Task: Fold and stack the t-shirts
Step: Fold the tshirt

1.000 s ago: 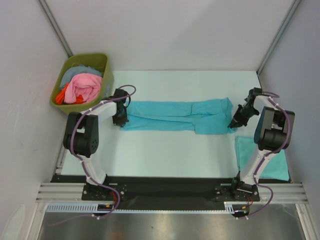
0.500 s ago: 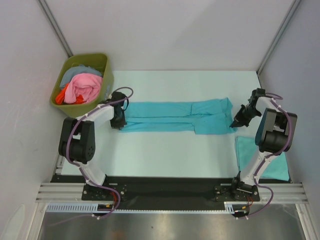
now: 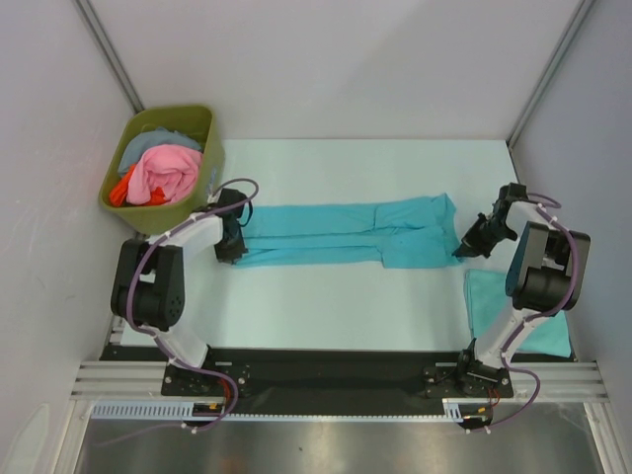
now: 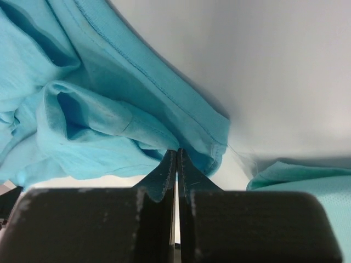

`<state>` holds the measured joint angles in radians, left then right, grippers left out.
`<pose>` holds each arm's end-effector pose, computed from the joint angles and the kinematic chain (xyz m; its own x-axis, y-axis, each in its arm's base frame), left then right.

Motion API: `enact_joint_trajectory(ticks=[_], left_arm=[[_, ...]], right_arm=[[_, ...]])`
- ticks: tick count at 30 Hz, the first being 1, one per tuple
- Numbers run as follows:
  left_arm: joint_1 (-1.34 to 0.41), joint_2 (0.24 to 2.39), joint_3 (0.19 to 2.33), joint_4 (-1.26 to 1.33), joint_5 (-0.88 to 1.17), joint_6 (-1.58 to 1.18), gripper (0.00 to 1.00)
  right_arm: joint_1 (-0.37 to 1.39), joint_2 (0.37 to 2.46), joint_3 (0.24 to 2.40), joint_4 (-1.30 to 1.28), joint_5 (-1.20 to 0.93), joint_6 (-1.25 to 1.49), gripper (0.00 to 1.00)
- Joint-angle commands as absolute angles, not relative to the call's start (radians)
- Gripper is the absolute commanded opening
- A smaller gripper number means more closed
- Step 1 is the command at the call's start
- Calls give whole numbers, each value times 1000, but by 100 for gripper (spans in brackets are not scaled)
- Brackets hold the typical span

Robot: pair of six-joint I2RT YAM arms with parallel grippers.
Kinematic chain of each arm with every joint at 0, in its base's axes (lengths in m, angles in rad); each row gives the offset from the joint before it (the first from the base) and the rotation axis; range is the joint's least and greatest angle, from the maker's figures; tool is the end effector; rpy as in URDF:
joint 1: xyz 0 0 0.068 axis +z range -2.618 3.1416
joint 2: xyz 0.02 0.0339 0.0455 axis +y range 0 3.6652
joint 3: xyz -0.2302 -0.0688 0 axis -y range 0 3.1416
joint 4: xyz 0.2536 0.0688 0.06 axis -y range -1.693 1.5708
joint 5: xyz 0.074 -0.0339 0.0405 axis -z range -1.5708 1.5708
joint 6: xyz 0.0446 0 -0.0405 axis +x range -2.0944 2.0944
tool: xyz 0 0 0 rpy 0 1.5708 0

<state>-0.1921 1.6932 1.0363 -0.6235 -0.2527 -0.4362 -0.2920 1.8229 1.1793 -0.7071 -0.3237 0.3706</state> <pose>0.3154 -0.0500 0.1223 -0.9009 -0.2415 -0.3607 -0.2935 0.9511 0.0961 0.3313 -0.0848 0.1188 -0.7964 0.5979 -0.0911 0.5309 0.7632 0.3684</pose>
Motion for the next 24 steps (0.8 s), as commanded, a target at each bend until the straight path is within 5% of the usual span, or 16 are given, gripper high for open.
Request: enact_joint_trajectory(ticks=[1,12,16,24], left_arm=[[-181,1617,1005,-626,-322,-503,0],[-183,1651,982,-614,-255,-519,2],[-183,1628,986,-612,-250,-499,25],[-195,1526,1040,-644,-304,-442,59]], right_arm=[[-304,1735,1146,-655,-330,405,0],[-316,1756,1118,-649,-333,391,0],[-316,1763,1154,-678,-330,364,5],[-295,1735,1239,-781,-244,292,42]])
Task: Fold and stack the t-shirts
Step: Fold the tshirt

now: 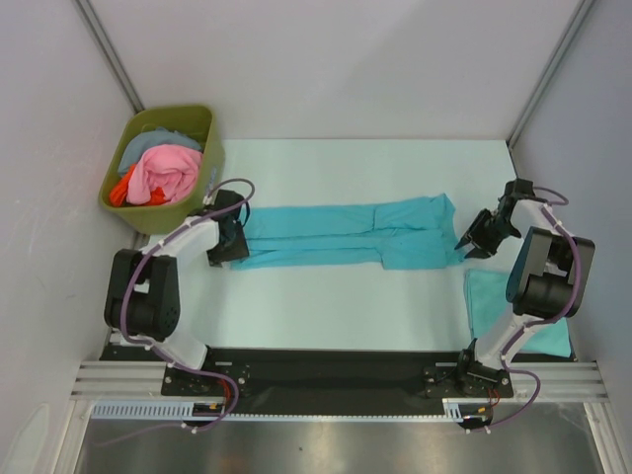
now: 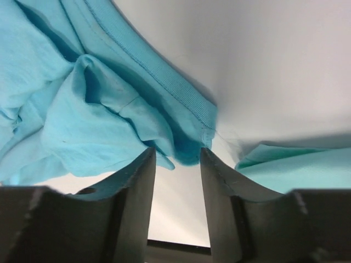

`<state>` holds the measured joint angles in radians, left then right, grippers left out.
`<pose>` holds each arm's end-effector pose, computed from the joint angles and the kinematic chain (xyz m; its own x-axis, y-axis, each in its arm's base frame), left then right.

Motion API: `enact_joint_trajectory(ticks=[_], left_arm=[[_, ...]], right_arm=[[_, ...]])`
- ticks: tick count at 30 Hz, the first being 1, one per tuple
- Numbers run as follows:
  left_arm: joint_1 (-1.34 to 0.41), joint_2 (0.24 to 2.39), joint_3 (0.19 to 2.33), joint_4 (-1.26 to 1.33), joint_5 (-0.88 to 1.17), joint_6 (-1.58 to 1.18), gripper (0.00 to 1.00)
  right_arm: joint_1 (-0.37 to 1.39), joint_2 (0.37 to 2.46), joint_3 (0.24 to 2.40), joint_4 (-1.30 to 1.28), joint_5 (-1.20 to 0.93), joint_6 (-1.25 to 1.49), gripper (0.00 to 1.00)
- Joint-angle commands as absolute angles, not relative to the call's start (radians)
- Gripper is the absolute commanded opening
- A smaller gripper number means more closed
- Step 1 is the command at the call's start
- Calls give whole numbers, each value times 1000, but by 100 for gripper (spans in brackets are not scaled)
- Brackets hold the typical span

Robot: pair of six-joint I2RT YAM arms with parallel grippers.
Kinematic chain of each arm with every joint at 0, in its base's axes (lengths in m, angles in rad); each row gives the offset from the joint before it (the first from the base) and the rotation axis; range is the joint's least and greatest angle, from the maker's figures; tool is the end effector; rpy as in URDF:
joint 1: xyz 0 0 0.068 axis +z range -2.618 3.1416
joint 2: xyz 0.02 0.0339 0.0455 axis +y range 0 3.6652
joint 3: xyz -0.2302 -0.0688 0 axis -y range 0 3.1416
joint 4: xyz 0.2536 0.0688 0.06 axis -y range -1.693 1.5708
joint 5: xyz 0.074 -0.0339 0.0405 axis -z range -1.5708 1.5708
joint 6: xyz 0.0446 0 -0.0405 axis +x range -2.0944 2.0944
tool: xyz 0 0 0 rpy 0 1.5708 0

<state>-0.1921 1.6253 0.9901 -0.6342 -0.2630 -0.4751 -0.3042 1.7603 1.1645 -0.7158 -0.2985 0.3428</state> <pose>0.3036 -0.0472 0.1294 -0.8832 -0.2782 -0.3775 -0.3322 0.9394 0.0850 0.3253 -0.0884 0.1342 -0.7965 0.5868 -0.1458 0.5119 0.7828 0.3539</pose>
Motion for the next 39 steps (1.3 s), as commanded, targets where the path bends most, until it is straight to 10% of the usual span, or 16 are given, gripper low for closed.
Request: enact_joint_trajectory(ticks=[1,39], left_arm=[[-199,1514,1048,-650,-310,-436,61],[-232,1641,1178,-600,48,-339,47]], right_arm=[[-290,1718,1252,-794,-233,288,45],[-207,1822,1177,-736,-380,296,50]])
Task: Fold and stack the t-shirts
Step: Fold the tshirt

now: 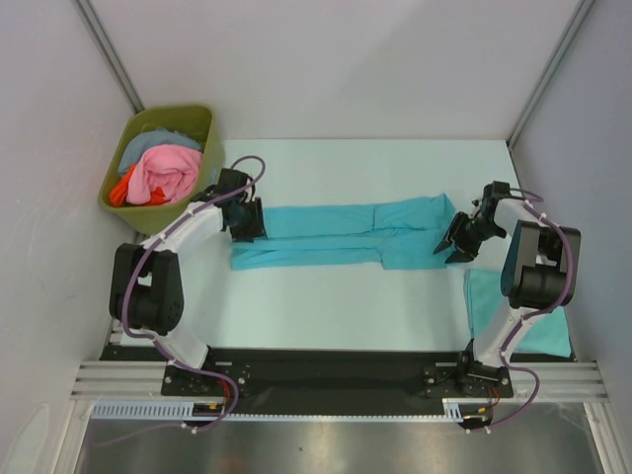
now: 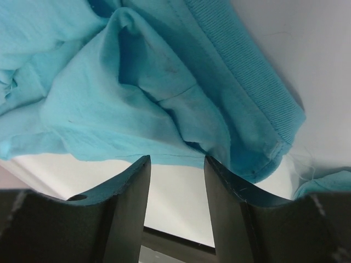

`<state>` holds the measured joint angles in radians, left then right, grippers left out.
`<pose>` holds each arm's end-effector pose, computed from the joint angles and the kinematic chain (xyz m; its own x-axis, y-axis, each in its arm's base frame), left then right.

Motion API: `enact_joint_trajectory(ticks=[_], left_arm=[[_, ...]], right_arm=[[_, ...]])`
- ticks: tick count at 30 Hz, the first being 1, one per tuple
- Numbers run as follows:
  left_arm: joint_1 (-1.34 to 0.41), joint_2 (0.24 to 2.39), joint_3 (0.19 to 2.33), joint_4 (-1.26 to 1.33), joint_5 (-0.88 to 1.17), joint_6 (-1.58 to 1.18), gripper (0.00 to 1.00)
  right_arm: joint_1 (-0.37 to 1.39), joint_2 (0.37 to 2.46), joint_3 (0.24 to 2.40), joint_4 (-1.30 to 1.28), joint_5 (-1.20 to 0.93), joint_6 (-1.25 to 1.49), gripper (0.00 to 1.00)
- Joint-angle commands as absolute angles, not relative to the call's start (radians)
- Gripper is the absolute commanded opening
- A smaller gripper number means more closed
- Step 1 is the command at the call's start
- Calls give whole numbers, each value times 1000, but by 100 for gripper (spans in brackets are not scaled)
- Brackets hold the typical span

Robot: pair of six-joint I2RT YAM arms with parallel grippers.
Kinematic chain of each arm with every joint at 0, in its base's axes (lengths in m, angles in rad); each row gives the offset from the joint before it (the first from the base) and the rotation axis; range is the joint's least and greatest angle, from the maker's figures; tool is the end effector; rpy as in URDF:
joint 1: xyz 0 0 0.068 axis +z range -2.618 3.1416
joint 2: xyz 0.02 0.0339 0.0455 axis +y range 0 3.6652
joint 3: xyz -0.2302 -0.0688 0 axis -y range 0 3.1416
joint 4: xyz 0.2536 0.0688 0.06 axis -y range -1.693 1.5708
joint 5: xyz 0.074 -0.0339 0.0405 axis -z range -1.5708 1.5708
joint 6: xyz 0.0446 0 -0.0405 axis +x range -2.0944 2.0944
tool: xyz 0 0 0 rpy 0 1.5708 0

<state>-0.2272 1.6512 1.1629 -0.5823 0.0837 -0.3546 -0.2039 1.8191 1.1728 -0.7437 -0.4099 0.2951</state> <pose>0.3376 -0.0819 0.1730 -0.8933 -0.1486 -0.4243 -0.0497 0.9706 -0.2353 0.3325 -0.0506 0.1188 -0.8881 0.4560 -0.0580 0.3907 0.8153 0.4274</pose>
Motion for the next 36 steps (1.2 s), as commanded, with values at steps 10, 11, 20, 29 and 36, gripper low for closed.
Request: enact_joint_trajectory(ticks=[10,11,20,29,36], left_arm=[[-198,1749,1299,-698,-161,-338,35],[-196,1750,1307,-696,-153,-336,32],[-195,1723,1269,-673,-109,-342,30],[-192,1706,1262,-676,-106,-333,27],[-178,1713,1243,-681,-135,-348,33]], right_arm=[[-201,1867,1298,-745,-397,302,43],[-199,1868,1313,-749,-399,314,43],[-199,1968,1419,-753,-410,334,42],[-189,1999,1451,-723,-416,334,36],[-172,2014,1480,-730,-417,348,38]])
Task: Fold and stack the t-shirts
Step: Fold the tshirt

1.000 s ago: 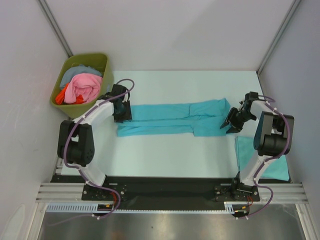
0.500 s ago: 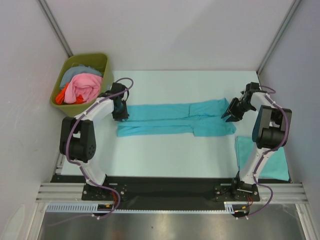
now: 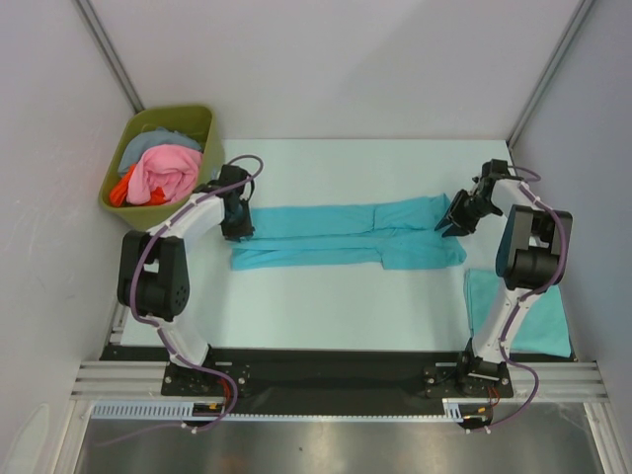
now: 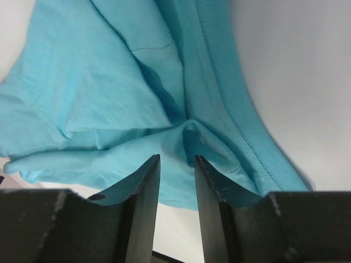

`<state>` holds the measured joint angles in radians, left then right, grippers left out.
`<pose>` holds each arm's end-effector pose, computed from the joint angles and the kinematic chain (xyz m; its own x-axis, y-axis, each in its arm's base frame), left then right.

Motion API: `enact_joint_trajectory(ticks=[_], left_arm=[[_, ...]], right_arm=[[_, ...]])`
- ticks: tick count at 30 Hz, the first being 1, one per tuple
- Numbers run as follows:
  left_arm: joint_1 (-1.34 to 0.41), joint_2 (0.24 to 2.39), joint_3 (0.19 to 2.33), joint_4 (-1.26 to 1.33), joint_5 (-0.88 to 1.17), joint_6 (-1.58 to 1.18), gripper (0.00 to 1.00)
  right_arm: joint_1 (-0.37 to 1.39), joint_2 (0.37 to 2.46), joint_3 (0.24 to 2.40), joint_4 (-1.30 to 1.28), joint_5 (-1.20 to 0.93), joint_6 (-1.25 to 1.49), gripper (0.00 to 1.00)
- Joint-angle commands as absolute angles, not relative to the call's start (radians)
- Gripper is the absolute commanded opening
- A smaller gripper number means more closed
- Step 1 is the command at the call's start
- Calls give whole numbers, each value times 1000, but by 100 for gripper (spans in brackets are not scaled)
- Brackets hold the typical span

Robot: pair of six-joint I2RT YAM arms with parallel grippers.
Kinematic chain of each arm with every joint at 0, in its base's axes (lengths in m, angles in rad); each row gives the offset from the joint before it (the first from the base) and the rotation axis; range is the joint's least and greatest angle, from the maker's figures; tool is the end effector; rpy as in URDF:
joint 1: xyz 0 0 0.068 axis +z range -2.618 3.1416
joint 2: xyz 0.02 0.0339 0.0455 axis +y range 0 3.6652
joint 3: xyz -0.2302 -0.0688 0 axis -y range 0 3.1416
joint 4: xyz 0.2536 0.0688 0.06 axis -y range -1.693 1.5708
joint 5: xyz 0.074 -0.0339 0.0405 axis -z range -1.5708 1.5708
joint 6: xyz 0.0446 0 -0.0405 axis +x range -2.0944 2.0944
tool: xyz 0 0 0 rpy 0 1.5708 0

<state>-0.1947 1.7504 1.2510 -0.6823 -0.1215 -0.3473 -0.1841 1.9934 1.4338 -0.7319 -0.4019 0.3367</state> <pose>0.3516 -0.0638 0.1618 -0.9036 -0.1662 -0.3949 -0.1708 0.9850 -0.0237 0.3895 -0.0548 0.1291 -0.8713 0.4715 -0.1360 0.3712 0.8145 0.4460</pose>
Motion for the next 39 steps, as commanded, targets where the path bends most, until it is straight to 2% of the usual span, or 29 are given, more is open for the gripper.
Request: enact_joint_trajectory(ticks=[1,9,19,29,35,39], left_arm=[[-175,1720,1244,-683,-143,-348,34],[-144,1776,1261,-689,-201,-331,32],[-124,1792,1218,-649,-256,-310,38],[-115,1822,1242,-646,-219,-322,40],[-115,1825,1206,-566,-160,-331,41],[-115,1845,1181,-512,-156,-325,34]], right_arm=[[-170,2016,1480,-727,-416,350,38],[-164,2037,1491,-723,-442,368,35],[-163,2042,1491,-723,-460,370,33],[-150,2051,1491,-719,-457,373,32],[-141,2056,1496,-715,-466,379,27],[-141,2059,1505,-719,-468,377,24]])
